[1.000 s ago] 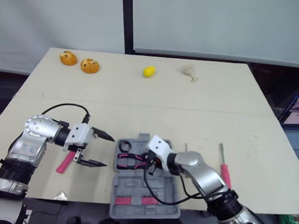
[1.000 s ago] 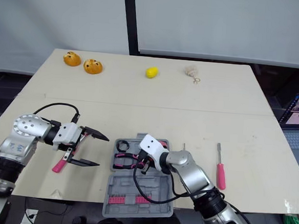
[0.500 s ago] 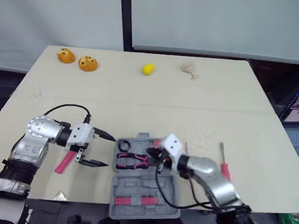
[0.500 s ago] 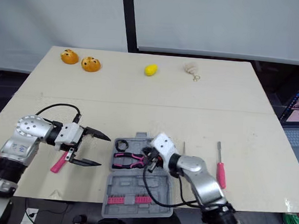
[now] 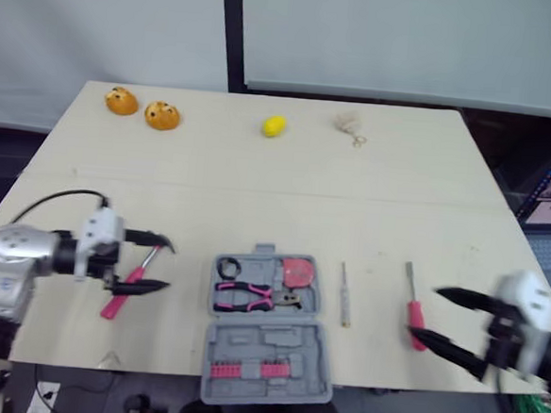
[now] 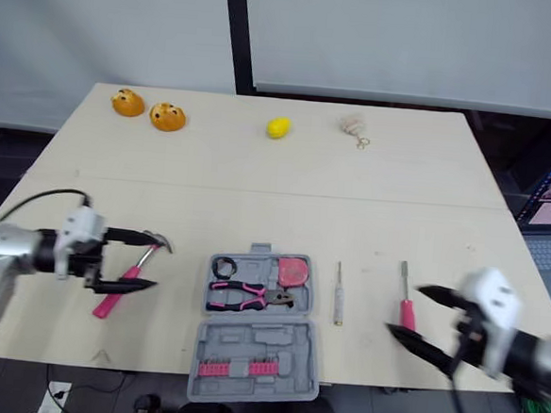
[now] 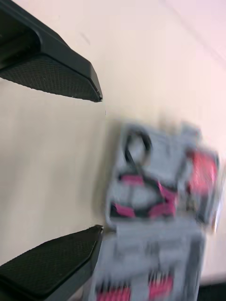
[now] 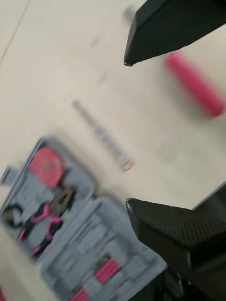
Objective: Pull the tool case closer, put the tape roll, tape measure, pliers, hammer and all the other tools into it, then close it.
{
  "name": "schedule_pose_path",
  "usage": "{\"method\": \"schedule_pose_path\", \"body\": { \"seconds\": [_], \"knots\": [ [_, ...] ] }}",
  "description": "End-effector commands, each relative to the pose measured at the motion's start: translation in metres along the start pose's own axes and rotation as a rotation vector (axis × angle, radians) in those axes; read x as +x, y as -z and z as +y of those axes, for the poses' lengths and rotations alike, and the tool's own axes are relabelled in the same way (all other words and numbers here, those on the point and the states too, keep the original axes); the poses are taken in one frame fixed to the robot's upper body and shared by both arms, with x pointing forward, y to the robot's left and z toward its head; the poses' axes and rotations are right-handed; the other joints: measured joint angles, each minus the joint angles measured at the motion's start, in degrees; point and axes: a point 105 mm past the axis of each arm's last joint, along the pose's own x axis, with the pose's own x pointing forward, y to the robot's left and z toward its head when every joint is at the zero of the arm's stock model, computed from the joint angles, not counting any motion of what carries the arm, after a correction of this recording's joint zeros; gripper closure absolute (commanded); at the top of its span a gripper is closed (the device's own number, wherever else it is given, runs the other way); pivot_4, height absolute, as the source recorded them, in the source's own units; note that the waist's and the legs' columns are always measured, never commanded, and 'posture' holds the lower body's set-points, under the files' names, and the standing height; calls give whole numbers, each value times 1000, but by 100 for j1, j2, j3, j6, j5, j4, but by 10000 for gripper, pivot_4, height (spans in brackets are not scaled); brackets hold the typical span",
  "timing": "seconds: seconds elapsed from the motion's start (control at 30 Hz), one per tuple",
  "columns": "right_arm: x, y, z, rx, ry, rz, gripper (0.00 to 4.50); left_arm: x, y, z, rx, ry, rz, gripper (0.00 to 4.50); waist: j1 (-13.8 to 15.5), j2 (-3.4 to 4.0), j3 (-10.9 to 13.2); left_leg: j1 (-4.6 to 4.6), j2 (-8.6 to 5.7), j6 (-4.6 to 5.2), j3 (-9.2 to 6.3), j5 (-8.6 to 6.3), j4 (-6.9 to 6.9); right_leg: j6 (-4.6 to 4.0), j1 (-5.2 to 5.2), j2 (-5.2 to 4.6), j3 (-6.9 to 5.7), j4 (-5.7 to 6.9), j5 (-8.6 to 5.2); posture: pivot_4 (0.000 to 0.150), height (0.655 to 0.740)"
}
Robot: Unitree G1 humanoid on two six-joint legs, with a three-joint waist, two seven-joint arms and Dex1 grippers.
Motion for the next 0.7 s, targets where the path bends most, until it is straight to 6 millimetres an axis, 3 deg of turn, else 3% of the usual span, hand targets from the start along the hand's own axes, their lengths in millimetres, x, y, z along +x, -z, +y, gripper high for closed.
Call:
{"method": "schedule_pose_path", "body": {
  "seconds": [0.03,0.27,0.4,0.6,0.7],
  "knots": [
    [-42,1,-14,-23,95,24,270,-33,3,5,-46,-150,4,0,-15,-7,4,4,-1,3,2,-2,0,1,4,-4,1,-1,1,1500,7400],
    [-95,31,-43,29,283,119,270,-93,41,0,-134,-350,151,0,5,-56,54,78,-6,3,7,-4,-63,-6,67,-14,-2,-44,-3,1500,7400],
    [-104,42,-50,38,313,137,270,-120,48,5,-182,-425,167,0,26,-51,69,98,-4,2,5,-6,-89,-25,88,-15,-9,-77,-11,1500,7400],
    [-83,30,-47,1,235,109,270,-113,45,-4,-116,-341,217,0,21,-6,94,96,-8,5,15,-19,-87,-15,88,-26,-8,-80,-5,1500,7400],
    [-54,19,-31,-41,108,88,270,-86,43,-24,-49,-177,238,0,4,-2,97,97,-6,-4,13,-22,-93,-8,87,-22,-9,-78,-2,1500,7400]
  ]
}}
